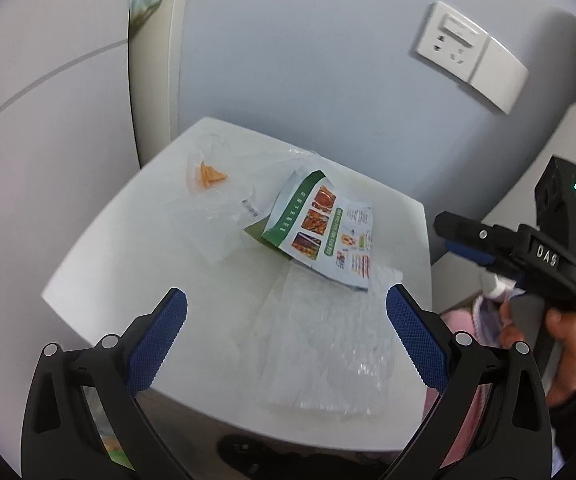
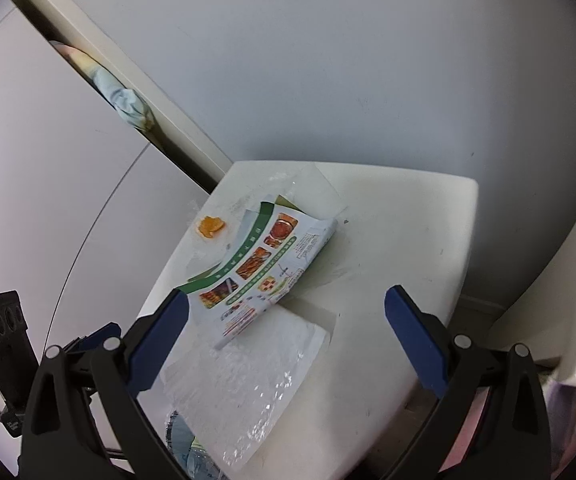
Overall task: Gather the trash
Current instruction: 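Move the left tool back toward the printed snack wrapper, then close the left tool on the edge of the snack wrapper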
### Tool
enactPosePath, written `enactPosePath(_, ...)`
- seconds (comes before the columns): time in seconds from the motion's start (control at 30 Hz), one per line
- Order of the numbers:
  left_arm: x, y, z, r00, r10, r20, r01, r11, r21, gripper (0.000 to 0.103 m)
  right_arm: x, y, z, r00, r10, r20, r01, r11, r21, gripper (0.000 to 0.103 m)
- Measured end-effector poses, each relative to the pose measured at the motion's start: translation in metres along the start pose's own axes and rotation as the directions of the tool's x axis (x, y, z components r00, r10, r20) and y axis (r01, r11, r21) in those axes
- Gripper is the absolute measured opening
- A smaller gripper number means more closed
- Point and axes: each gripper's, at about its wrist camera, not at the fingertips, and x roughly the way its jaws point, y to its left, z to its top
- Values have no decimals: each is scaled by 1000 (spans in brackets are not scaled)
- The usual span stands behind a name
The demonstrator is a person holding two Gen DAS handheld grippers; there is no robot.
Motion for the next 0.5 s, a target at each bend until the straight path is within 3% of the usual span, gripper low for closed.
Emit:
enactPosePath(0.23,26,2,11,998,-53,-37,52,998,-33,97,31,-6,13,999,18,-30,-16,999,50,96)
enactPosePath(0.4,47,9,13,988,-137,-69,126,982,-143,97,48,-8,14,998,43,-46,-39,997,71,95)
enactPosePath(0.43,53,13,12,985,-157,-70,143,974,-175,97,51,-8,15,998,44,-48,-40,997,71,93)
enactPosePath(0.5,58,15,12,984,-162,-70,145,970,-196,97,58,-8,14,996,58,-62,-53,996,73,79)
